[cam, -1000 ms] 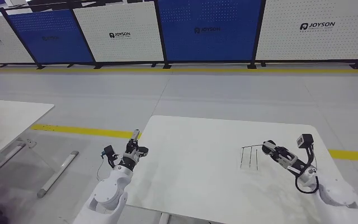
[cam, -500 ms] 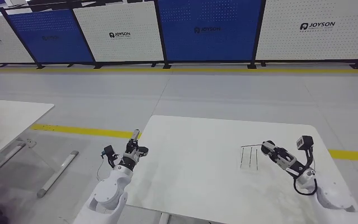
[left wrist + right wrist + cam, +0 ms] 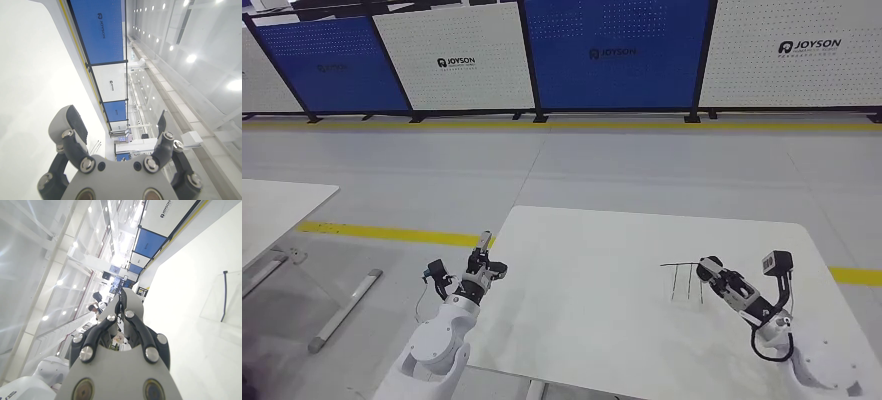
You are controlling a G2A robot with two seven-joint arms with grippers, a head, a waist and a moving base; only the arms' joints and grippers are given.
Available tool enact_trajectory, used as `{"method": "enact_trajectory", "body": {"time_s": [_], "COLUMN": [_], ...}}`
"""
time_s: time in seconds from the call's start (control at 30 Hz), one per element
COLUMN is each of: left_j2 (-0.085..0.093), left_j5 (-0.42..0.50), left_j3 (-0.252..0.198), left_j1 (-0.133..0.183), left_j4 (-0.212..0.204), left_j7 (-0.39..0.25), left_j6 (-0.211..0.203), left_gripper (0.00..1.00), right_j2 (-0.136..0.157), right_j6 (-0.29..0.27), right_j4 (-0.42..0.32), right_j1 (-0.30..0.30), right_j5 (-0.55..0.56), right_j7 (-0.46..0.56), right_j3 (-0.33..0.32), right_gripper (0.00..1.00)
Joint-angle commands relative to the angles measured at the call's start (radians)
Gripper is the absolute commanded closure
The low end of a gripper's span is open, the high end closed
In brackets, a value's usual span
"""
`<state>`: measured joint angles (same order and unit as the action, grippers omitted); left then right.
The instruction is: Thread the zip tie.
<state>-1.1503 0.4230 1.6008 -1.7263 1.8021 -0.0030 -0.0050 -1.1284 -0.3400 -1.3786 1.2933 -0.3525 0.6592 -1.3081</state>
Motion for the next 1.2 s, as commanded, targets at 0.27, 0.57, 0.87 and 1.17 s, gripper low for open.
{"method": "enact_trajectory", "body": {"time_s": [0.27,0.57,0.87,1.17], "left_j2": [0.009,-0.004,-0.004,-0.004], "left_j5": [-0.077,-0.265,-0.255,-0.24], "left_j3": [-0.058,-0.234,-0.232,-0.253], "left_j1": [0.023,0.121,0.121,0.104], "left_j4": [0.12,0.032,0.024,0.005], "left_j7": [-0.299,-0.244,-0.242,-0.299], "left_j6": [-0.011,0.051,0.044,-0.021], "left_gripper": [0.0,0.0,0.0,0.0], "right_j2": [0.0,0.0,-0.002,-0.044], "right_j6": [0.0,0.0,0.005,0.005], "right_j4": [0.0,0.0,-0.013,-0.014], "right_j1": [0.0,0.0,0.005,-0.053], "right_j5": [0.0,0.0,0.005,0.129], "right_j7": [0.0,0.0,-0.016,-0.164], "right_j3": [0.0,0.0,0.01,0.182], "right_gripper": [1.0,1.0,1.0,1.0]}}
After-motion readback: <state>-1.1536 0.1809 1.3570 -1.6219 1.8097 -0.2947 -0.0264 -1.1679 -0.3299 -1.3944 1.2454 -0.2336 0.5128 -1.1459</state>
